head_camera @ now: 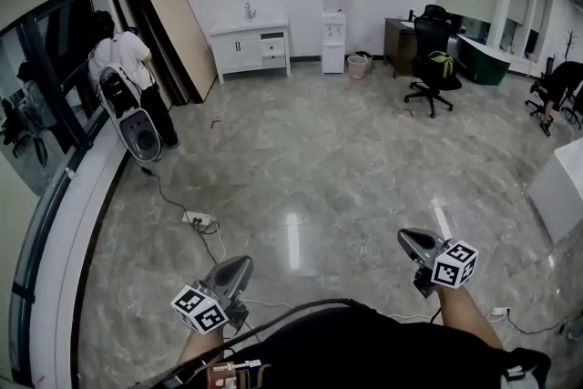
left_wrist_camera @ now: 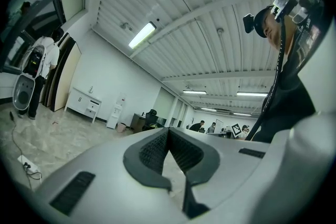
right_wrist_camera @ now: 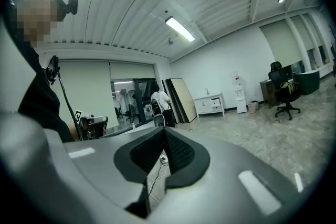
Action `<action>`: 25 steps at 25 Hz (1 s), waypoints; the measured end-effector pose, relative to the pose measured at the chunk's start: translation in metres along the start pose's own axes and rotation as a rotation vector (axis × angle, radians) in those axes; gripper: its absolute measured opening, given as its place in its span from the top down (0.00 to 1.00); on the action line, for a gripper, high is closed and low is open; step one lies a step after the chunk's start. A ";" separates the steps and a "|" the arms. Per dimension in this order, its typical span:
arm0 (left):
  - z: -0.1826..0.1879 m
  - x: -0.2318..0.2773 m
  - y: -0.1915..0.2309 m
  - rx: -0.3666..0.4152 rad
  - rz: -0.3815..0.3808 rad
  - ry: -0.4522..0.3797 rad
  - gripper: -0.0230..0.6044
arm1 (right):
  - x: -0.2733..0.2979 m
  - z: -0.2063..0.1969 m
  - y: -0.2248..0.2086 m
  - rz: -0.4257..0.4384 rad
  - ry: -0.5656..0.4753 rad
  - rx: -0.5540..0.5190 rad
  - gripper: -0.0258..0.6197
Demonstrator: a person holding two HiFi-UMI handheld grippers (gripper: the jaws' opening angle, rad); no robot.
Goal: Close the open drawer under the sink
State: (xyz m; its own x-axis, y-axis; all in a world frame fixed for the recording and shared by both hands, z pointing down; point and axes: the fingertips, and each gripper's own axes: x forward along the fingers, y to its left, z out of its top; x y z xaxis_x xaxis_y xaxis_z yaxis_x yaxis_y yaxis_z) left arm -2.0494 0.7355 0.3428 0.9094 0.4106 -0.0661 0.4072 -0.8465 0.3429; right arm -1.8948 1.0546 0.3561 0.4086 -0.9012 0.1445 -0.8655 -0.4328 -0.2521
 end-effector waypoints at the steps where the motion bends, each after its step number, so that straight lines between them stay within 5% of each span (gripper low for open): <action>1: -0.001 0.001 0.007 -0.007 0.004 0.001 0.96 | 0.007 0.000 -0.004 -0.003 0.003 0.006 0.96; 8: -0.001 0.026 0.036 -0.006 0.061 0.011 0.96 | 0.059 0.005 -0.042 0.059 0.014 0.028 0.96; 14: 0.015 0.063 0.062 0.019 0.197 -0.031 0.96 | 0.121 0.033 -0.105 0.176 0.024 0.032 0.96; 21: 0.034 0.149 0.076 0.037 0.287 -0.093 0.96 | 0.171 0.083 -0.190 0.294 0.023 -0.014 0.96; 25: 0.039 0.210 0.077 0.053 0.272 -0.096 0.96 | 0.183 0.096 -0.243 0.302 0.023 0.004 0.96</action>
State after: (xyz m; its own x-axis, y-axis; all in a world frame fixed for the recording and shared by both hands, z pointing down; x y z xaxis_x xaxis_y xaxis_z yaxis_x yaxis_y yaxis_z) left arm -1.8244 0.7436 0.3186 0.9887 0.1341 -0.0674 0.1485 -0.9387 0.3110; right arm -1.5819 0.9928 0.3517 0.1262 -0.9884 0.0845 -0.9456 -0.1456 -0.2909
